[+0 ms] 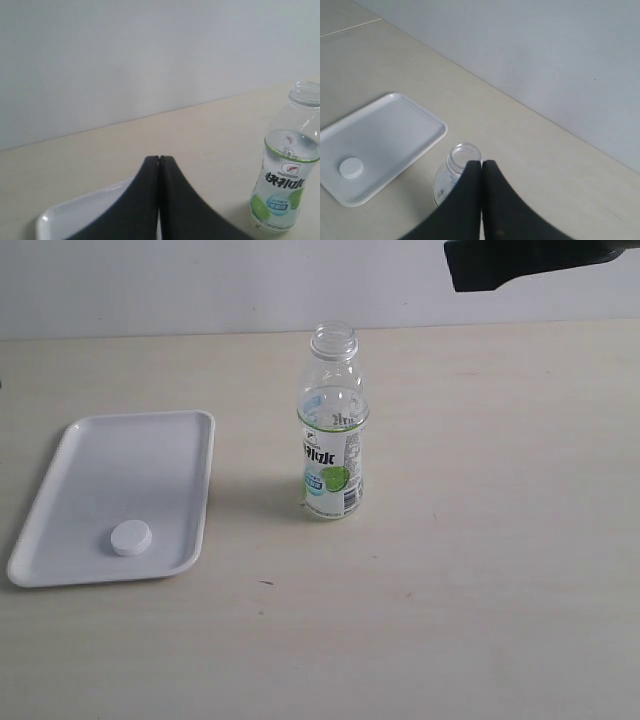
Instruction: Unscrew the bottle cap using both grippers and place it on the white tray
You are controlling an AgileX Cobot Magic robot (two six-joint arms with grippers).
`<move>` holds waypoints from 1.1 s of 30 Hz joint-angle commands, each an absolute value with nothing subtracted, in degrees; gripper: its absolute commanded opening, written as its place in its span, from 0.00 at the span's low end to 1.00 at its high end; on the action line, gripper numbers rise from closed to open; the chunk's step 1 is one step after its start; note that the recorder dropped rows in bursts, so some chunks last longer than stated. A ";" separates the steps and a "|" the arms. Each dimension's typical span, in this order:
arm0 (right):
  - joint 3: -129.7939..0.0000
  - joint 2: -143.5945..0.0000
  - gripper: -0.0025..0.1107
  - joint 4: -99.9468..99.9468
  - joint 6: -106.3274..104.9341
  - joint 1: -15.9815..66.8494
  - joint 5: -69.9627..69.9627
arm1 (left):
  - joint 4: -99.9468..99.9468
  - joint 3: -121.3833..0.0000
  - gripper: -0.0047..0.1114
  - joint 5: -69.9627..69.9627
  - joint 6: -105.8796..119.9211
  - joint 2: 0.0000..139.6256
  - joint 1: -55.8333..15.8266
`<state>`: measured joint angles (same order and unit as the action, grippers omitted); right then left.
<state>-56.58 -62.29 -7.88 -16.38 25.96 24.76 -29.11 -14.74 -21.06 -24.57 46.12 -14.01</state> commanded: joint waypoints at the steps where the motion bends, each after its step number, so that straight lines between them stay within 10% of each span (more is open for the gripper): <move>1: -56.36 -62.02 0.02 -8.16 -16.32 25.63 24.65 | -27.69 -9.32 0.04 -11.75 -24.59 30.38 -14.43; 33: -56.36 -62.02 0.02 -8.63 -16.22 25.63 25.20 | -29.15 -3.55 0.04 6.25 -46.96 9.50 -6.24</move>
